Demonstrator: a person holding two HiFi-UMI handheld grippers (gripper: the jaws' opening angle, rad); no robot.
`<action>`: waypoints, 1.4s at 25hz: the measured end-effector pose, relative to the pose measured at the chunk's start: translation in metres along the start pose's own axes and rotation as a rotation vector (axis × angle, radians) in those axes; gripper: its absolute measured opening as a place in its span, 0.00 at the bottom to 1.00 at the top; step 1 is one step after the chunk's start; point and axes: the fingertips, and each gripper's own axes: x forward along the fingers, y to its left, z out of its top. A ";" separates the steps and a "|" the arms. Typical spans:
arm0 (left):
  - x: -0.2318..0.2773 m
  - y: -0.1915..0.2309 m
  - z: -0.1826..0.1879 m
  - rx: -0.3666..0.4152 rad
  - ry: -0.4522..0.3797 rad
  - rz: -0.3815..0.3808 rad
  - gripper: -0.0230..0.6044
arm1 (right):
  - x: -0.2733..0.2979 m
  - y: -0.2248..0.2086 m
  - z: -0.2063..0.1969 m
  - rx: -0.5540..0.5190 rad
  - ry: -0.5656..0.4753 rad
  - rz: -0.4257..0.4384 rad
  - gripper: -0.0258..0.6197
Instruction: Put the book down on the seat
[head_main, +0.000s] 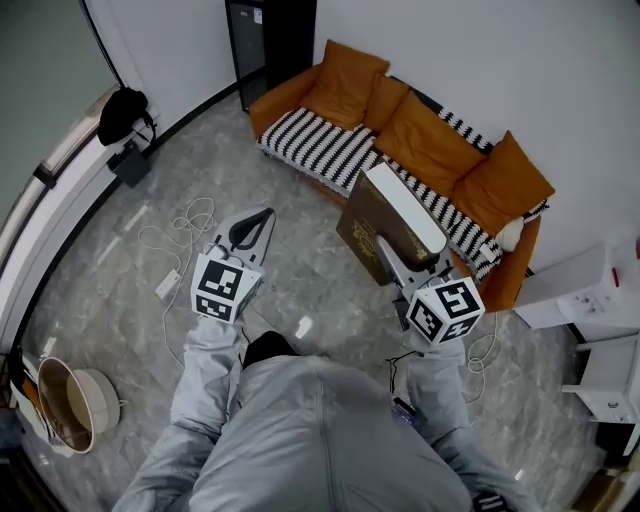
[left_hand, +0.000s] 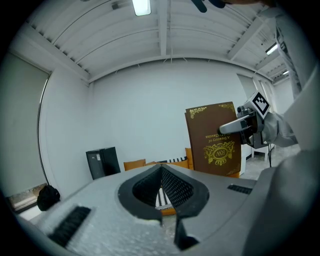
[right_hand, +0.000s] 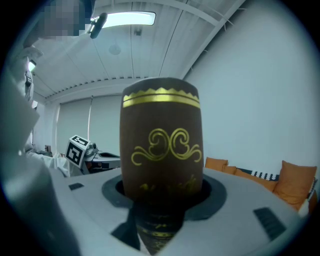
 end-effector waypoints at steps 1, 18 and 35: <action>0.001 -0.002 -0.003 -0.004 0.005 0.000 0.08 | 0.000 -0.003 -0.001 0.006 0.000 0.000 0.42; 0.118 0.081 -0.030 -0.032 0.011 -0.027 0.08 | 0.110 -0.080 0.003 0.018 0.006 -0.032 0.42; 0.260 0.233 -0.016 -0.028 0.012 -0.059 0.08 | 0.287 -0.157 0.050 0.027 0.011 -0.051 0.42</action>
